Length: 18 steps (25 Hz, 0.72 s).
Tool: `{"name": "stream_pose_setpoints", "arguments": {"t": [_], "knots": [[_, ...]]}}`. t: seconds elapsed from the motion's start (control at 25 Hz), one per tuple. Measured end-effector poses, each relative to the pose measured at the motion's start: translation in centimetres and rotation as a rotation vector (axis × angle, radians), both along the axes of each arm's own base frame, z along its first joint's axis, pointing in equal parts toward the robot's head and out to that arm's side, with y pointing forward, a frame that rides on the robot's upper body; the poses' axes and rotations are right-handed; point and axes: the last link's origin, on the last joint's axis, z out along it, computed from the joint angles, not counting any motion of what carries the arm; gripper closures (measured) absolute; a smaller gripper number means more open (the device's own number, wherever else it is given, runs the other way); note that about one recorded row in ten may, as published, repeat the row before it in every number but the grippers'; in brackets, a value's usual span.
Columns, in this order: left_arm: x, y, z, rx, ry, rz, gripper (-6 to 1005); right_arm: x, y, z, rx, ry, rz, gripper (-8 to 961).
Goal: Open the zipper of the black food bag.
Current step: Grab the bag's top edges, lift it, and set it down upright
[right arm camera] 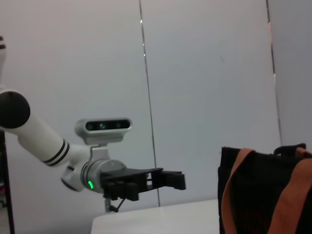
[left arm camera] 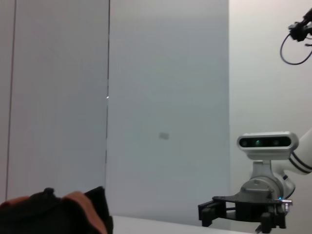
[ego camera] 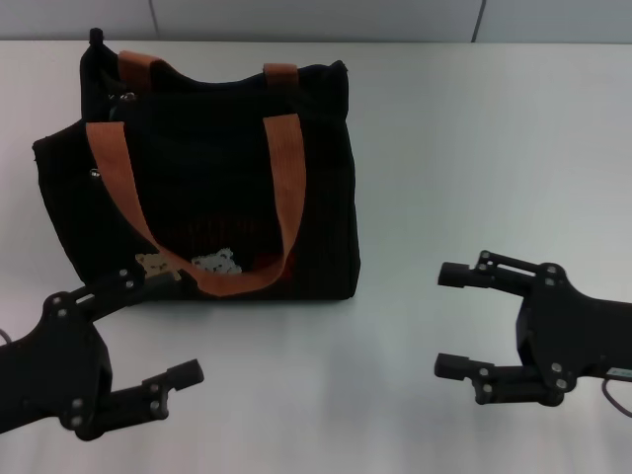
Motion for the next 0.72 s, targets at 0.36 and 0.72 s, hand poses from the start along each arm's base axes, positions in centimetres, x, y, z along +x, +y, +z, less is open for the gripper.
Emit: {"name": "stream_pose_setpoints", "arguments": {"t": [0.36, 0.72], "knots": [[0.01, 0.50, -0.13, 0.014, 0.005, 0.018, 198, 0.08, 0.47, -0.59, 0.002, -0.029, -0.016, 118], [-0.26, 0.43, 0.09, 0.057, -0.006, 0.043, 199, 0.18, 0.34, -0.62, 0.016, -0.018, -0.028, 118]]}}
